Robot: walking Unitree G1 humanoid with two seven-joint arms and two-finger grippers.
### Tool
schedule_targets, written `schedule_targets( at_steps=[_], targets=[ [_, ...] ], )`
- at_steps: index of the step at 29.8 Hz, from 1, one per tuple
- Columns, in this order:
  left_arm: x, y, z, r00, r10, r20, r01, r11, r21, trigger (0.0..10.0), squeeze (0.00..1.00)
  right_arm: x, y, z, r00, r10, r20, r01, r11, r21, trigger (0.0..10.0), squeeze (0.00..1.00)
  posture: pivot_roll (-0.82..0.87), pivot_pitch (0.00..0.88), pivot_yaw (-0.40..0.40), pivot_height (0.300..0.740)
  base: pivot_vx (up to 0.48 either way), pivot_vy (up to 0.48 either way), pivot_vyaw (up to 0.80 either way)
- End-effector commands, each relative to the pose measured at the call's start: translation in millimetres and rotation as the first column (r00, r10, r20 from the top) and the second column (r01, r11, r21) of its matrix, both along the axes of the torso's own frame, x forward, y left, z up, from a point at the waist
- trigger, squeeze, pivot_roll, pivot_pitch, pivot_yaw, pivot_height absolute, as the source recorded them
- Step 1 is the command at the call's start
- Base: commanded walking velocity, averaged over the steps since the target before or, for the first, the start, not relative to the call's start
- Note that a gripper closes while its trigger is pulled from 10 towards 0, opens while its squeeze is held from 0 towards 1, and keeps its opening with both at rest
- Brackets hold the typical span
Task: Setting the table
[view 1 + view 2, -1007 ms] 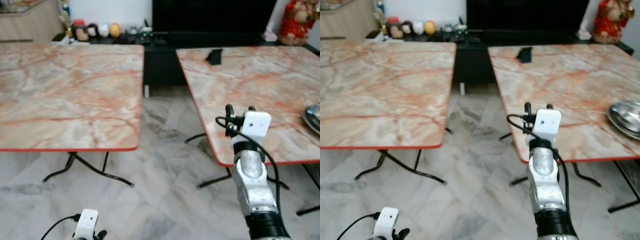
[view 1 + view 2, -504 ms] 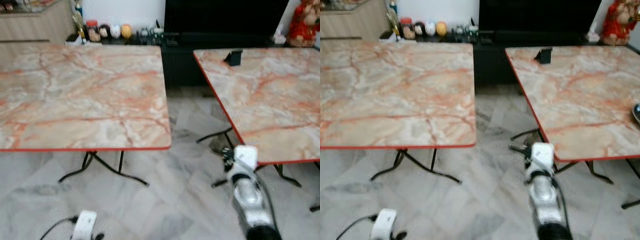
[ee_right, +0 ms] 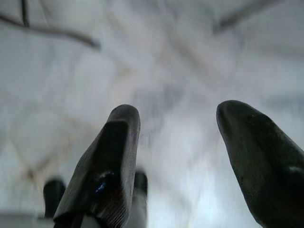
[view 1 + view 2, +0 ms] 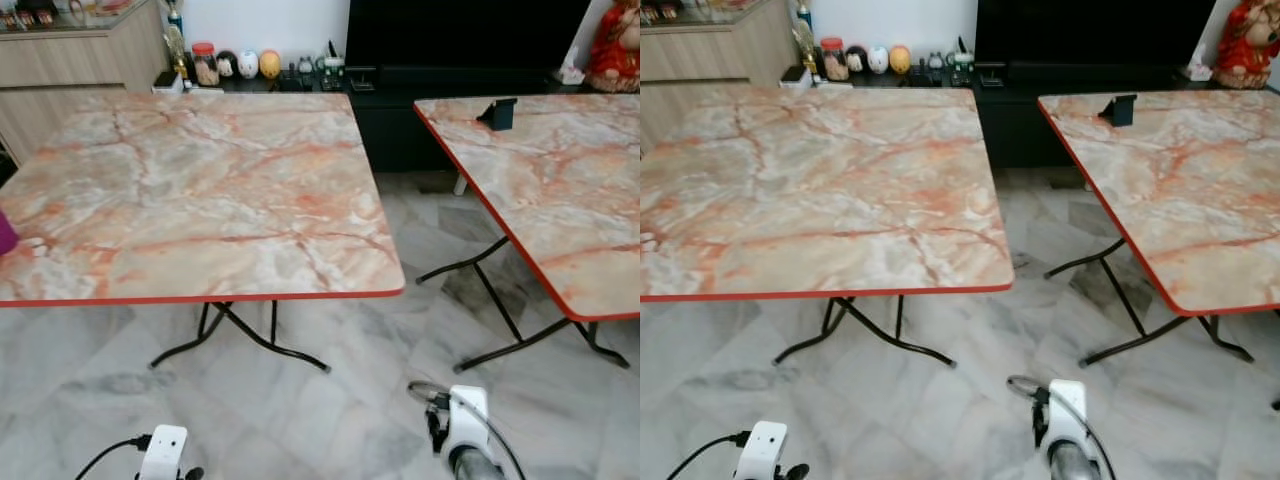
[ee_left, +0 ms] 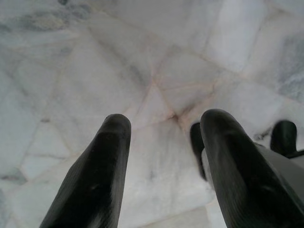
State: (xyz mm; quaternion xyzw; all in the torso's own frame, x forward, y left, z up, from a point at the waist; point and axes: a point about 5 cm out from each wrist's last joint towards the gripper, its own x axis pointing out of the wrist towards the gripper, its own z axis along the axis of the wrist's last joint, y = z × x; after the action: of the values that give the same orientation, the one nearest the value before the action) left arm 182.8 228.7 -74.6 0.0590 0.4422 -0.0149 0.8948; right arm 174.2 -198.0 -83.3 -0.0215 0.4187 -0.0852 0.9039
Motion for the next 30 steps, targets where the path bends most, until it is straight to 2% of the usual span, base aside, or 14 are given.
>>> schedule_targets(
  at_steps=[1,3,11,20,23,27,30],
  targets=[
    [-3.1,-0.9,-2,1.0,0.014,-0.006,-0.014,1.0,-0.006,10.0,0.0,-6.5,0.7,-3,1.0,-0.001,-0.02,0.001,1.0,0.017,10.0,0.0,0.04,0.0,-0.019,0.74,0.0,0.334,0.0],
    [-3.1,-1.1,-2,1.0,0.007,-0.01,-0.007,1.0,-0.003,10.0,0.0,-8.1,6.2,-4,0.999,0.034,-0.015,-0.033,0.999,0.04,10.0,0.0,0.03,0.0,-0.007,0.74,0.0,0.334,0.0],
    [-3.4,0.3,-2,1.0,0.002,-0.01,-0.002,1.0,0.003,10.0,0.0,-17.3,2.4,-9,0.998,-0.009,-0.063,0.012,0.999,0.042,10.0,0.0,0.03,0.0,-0.003,0.74,0.0,0.336,0.0],
    [-5.1,0.5,-2,1.0,-0.005,-0.013,0.005,1.0,0.002,10.0,0.0,-26.9,8.7,-14,0.994,0.013,-0.108,-0.008,0.999,0.046,10.0,0.0,0.03,0.0,0.0,0.74,0.0,0.335,0.0],
    [-5.4,0.8,-2,1.0,-0.006,-0.015,0.006,1.0,0.005,10.0,0.0,-27.5,8.5,-14,0.994,0.014,-0.112,-0.009,0.999,0.043,10.0,0.0,0.03,0.0,0.0,0.74,0.0,0.335,0.0],
    [-5.8,1.2,-2,1.0,-0.006,-0.015,0.006,1.0,0.008,10.0,0.0,-28.2,1.8,-14,0.992,-0.068,-0.11,0.074,0.996,0.05,10.0,0.0,0.03,0.0,0.003,0.74,0.0,0.333,0.0],
    [-5.6,1.5,-2,1.0,-0.007,-0.014,0.007,1.0,0.01,10.0,0.0,-28.0,0.0,-14,0.992,-0.055,-0.114,0.06,0.998,0.035,10.0,0.0,0.03,0.0,0.006,0.74,0.0,0.335,0.0]
  ],
)
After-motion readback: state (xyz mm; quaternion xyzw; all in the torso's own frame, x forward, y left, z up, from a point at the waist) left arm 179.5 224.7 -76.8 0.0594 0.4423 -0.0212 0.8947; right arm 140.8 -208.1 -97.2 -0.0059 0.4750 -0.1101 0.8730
